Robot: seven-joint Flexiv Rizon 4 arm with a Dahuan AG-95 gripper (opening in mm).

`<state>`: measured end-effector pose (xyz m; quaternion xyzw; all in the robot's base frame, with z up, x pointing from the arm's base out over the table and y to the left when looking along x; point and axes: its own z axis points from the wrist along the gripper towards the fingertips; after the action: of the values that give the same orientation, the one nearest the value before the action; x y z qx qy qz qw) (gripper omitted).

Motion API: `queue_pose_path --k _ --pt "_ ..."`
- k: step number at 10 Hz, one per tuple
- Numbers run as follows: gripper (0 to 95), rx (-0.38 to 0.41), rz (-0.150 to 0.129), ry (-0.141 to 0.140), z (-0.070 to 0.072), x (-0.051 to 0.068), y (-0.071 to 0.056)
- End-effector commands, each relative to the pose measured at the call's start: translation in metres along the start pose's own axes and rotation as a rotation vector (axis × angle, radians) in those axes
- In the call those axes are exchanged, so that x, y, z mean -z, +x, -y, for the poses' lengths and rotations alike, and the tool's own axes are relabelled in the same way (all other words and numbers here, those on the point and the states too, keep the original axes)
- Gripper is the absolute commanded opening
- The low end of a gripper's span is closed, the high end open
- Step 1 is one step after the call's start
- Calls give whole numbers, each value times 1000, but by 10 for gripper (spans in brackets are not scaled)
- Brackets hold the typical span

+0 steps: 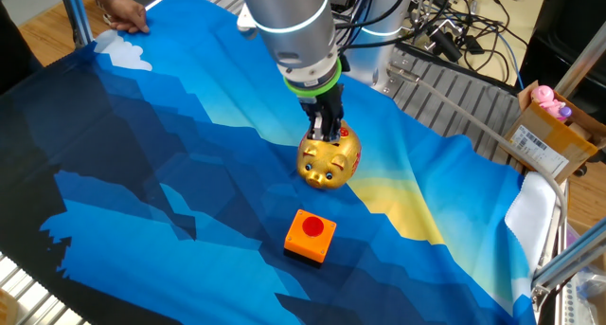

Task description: Drop coins into a piggy bank

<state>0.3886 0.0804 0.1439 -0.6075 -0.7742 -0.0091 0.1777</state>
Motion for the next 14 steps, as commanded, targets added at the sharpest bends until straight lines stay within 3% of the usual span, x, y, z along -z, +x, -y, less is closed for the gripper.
queue_pose_path --k 1,8,10,11,12,14 --pt "0 -11 1 6 0 -3 -1" --pt "0 -8 3 4 2 -6 -3" --pt "380 -4 3 5 2 -6 -3" --pt "380 12 1 9 2 -6 -3" --pt "0 24 0 9 2 -6 -3" --pt "0 105 15 5 2 -6 -3"
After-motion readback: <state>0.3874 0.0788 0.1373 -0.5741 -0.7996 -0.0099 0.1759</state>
